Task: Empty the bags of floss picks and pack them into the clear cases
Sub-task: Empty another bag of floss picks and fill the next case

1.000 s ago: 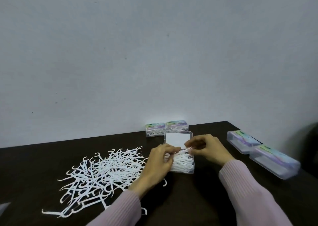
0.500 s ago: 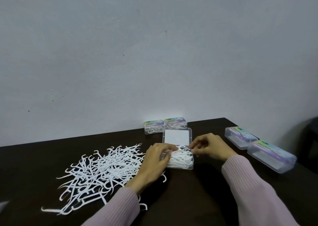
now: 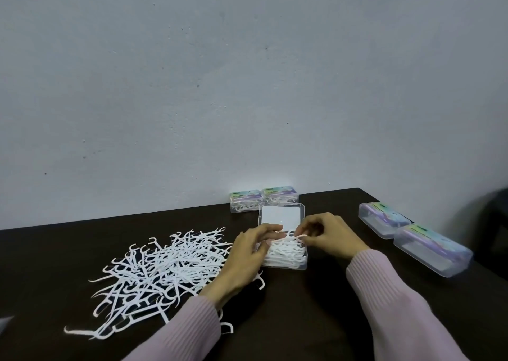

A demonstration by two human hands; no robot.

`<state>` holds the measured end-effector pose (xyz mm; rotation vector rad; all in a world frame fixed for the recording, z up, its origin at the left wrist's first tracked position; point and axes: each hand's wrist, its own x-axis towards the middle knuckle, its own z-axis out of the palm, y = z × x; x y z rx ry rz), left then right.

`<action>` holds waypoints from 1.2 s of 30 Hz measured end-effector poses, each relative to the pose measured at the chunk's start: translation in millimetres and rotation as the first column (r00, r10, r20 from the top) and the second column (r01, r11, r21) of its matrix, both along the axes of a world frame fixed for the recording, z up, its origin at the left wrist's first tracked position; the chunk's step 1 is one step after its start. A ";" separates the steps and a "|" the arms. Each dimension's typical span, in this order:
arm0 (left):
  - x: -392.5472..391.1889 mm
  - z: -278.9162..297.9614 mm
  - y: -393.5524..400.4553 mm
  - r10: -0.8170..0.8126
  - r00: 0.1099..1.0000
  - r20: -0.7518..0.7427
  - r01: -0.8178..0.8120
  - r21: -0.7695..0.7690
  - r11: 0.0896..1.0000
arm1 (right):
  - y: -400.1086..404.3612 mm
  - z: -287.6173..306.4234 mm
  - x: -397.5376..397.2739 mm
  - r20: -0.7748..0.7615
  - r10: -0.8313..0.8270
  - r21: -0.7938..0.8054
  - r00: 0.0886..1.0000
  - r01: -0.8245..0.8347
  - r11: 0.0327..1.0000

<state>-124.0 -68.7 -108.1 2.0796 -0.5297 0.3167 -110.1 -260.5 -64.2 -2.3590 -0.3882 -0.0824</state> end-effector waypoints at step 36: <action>0.7 1.1 4.5 0.130 0.982 0.135 -0.166 0.307 0.937 | -11.8 -0.5 7.9 0.170 -0.105 0.055 0.980 0.097 0.994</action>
